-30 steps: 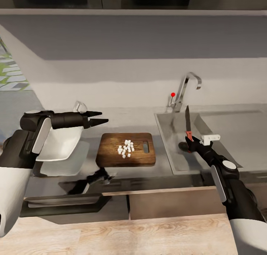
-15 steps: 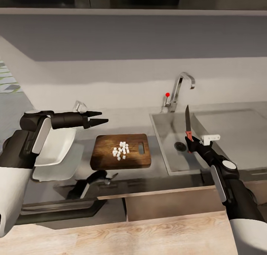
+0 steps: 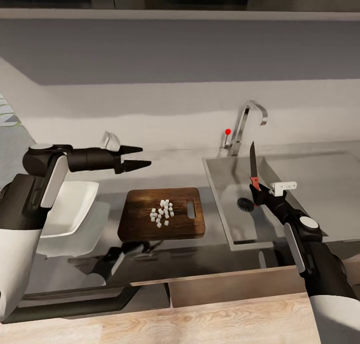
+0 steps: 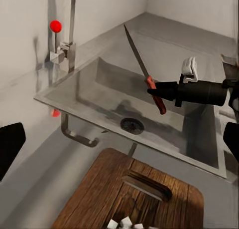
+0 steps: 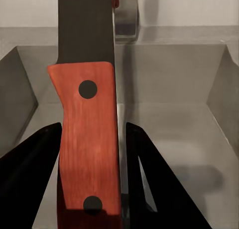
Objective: In the kitchen, take the Vidalia onion out of the sink, dice it on the chopping board with the paring knife, put the diced onion into the bowl on the countertop, then place both the paring knife and the chopping board into the sink.
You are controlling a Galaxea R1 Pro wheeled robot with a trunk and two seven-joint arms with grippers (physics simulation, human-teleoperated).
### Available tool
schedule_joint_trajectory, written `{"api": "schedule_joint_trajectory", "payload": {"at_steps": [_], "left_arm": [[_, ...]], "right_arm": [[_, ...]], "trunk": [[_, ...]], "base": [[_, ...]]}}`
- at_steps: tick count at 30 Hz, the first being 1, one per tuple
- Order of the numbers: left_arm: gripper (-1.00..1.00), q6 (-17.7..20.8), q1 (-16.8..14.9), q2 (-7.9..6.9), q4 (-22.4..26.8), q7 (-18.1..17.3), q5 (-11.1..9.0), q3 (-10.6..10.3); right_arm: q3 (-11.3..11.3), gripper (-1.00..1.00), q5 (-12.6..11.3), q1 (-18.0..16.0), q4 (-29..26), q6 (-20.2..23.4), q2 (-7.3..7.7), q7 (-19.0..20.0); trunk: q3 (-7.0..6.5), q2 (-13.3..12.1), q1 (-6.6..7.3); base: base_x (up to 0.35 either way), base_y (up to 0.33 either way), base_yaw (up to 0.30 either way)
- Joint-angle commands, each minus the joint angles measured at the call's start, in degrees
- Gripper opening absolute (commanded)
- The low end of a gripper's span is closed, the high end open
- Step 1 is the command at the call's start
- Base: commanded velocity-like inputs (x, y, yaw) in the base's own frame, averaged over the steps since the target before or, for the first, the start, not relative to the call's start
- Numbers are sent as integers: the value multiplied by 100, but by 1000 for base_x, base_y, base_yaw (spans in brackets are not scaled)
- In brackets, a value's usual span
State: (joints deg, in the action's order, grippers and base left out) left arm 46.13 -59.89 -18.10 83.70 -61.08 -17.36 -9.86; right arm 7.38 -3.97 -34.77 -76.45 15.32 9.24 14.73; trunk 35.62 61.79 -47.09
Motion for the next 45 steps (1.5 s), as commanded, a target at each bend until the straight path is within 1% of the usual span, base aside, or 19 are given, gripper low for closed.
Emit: {"api": "schedule_joint_trajectory", "payload": {"at_steps": [1, 3, 6, 14, 24, 26, 29, 39, 43, 45], "left_arm": [[100, 38, -5, -4, 7, -19, -30, -13], [100, 43, -5, -7, 25, -183, -30, -24], [100, 45, -5, -9, 29, -256, -30, -24], [100, 45, -5, -10, 23, -281, -30, -30], [100, 43, -5, -10, 23, -282, -30, -32], [100, 39, -5, -10, 23, -282, -30, -30], [100, 42, -5, -10, 21, -280, -30, -29], [100, 38, -5, -10, 15, -282, -30, -32], [100, 42, -5, -10, 14, -282, -30, -30], [100, 41, -5, -10, 14, -282, -30, -32]], "right_arm": [[9, -100, -43, -3, -6, 43, -1, 23], [9, -100, -43, -3, -5, 48, -1, 25], [9, -100, -43, -3, -3, 50, -1, 24], [9, -100, -43, -3, -2, 50, -1, 21], [9, -100, -38, -3, -2, 66, -1, 15], [14, -100, -35, -3, -2, 127, -1, 5], [18, -100, -34, -3, -2, 343, -1, 3], [34, -100, -34, -3, 5, 513, -1, -18], [42, -100, -34, -3, 7, 824, -1, -23], [43, -100, -34, -3, 7, 880, -1, -23]], "trunk": [[5, 4, 0], [7, 4, 0], [25, 4, 0], [88, 4, 0], [94, 4, 0], [94, 4, 0], [94, 4, 0], [94, 4, 0], [94, 4, 0], [94, 4, 0]], "base": [[2, 0, 0], [0, 0, 0], [0, 0, 0], [0, 0, 0], [0, 0, 0], [0, 0, 0], [0, 0, 0], [0, 0, 0], [0, 0, 0], [0, 0, 0]]}}
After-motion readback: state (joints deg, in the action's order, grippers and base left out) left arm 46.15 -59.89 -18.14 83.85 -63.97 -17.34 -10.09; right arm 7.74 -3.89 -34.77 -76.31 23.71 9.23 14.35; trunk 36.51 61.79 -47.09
